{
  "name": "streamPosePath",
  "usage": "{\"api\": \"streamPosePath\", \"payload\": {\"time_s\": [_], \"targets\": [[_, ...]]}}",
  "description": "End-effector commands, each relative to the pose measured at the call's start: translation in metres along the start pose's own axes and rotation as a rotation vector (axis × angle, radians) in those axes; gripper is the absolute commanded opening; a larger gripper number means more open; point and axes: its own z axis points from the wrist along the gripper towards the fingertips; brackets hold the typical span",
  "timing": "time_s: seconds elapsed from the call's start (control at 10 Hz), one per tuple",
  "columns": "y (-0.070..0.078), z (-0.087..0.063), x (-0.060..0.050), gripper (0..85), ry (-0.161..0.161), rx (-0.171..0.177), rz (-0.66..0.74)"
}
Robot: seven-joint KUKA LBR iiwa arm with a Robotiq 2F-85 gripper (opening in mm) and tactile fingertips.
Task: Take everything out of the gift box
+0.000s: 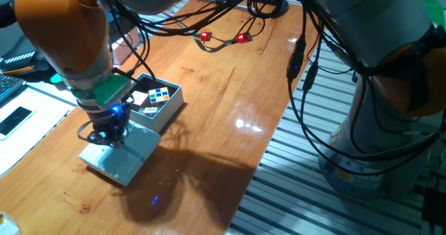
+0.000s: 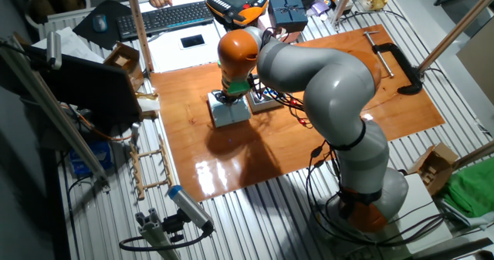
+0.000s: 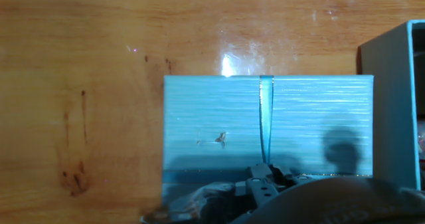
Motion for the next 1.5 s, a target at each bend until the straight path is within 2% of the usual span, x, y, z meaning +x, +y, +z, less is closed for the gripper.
{"api": "streamPosePath", "payload": {"time_s": [0.0,0.2,0.3,0.6,0.9,1.2,1.4], "targets": [[-0.001,0.002,0.0,1.0,0.0,-0.004,0.002],[-0.001,0.007,-0.001,1.7,-0.009,-0.006,0.005],[-0.001,0.009,-0.001,7.3,-0.015,-0.006,0.007],[-0.001,0.009,-0.001,31.7,-0.03,0.004,0.018],[-0.001,0.009,-0.001,34.0,-0.033,0.003,0.018],[-0.003,-0.016,0.002,34.7,-0.04,0.008,0.035],[-0.011,-0.033,-0.002,34.7,-0.038,0.006,0.049]]}}
